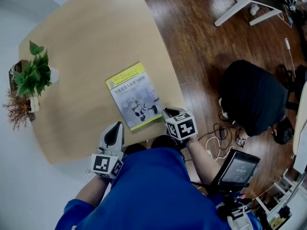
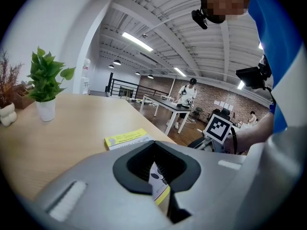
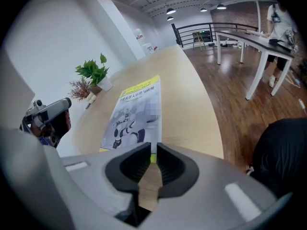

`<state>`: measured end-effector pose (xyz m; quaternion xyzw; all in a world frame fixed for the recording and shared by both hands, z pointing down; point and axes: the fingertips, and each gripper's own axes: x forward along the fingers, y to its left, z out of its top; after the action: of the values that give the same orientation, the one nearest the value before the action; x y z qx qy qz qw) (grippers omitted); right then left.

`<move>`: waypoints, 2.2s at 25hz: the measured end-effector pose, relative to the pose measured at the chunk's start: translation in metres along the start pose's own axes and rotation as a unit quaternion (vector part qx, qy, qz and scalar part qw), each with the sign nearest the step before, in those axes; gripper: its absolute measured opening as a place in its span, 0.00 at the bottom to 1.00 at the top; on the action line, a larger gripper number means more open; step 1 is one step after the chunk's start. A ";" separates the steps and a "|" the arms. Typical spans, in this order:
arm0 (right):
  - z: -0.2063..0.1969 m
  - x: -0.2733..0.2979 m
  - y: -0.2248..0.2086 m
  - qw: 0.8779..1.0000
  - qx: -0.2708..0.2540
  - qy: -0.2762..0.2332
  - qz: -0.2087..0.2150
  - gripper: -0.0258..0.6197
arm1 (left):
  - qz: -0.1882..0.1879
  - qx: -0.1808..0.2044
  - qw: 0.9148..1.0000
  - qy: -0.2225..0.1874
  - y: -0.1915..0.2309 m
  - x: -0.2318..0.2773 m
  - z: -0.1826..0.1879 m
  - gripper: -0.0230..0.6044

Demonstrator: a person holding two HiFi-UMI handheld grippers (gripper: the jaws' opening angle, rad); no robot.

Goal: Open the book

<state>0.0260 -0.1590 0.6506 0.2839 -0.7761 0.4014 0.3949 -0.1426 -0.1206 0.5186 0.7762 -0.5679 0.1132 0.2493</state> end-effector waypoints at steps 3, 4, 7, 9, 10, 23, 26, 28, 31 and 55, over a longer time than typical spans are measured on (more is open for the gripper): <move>-0.001 -0.002 0.003 1.000 -0.009 0.001 -0.001 0.10 | 0.000 0.003 1.000 0.000 0.001 -0.002 -0.002 0.05; -0.002 -0.002 0.004 1.000 -0.010 0.003 0.000 0.10 | 0.001 0.000 1.000 -0.001 0.000 -0.002 -0.001 0.05; -0.009 -0.002 0.004 1.000 -0.004 0.011 0.006 0.10 | 0.005 -0.009 1.000 -0.001 -0.002 -0.002 0.003 0.05; -0.012 -0.002 0.005 1.000 0.004 0.009 0.014 0.10 | 0.006 -0.010 1.000 -0.001 -0.002 -0.002 0.003 0.05; -0.011 -0.002 0.005 1.000 0.012 0.005 0.018 0.10 | 0.006 -0.010 1.000 -0.001 -0.003 -0.002 0.003 0.05; -0.005 -0.018 0.030 1.000 -0.010 -0.011 0.019 0.04 | 0.002 -0.005 1.000 -0.009 0.000 -0.009 0.003 0.05; -0.002 -0.025 0.055 0.999 -0.035 -0.020 0.035 0.04 | 0.002 -0.007 1.000 -0.014 0.000 -0.014 0.005 0.05; 0.001 -0.028 0.073 0.997 -0.054 -0.023 0.046 0.04 | 0.002 -0.007 1.000 -0.019 0.001 -0.019 0.007 0.05; 0.003 -0.030 0.103 0.994 -0.084 -0.025 0.062 0.04 | 0.005 -0.007 1.000 -0.027 0.005 -0.029 0.008 0.05; -0.024 0.050 0.315 0.953 -0.246 0.046 0.172 0.04 | 0.107 -0.047 0.991 -0.071 0.103 -0.167 -0.023 0.05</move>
<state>-0.2295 0.0178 0.5757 0.0216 -0.8690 0.2726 0.4124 -0.2918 0.0053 0.4886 0.7049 -0.6684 0.0571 0.2306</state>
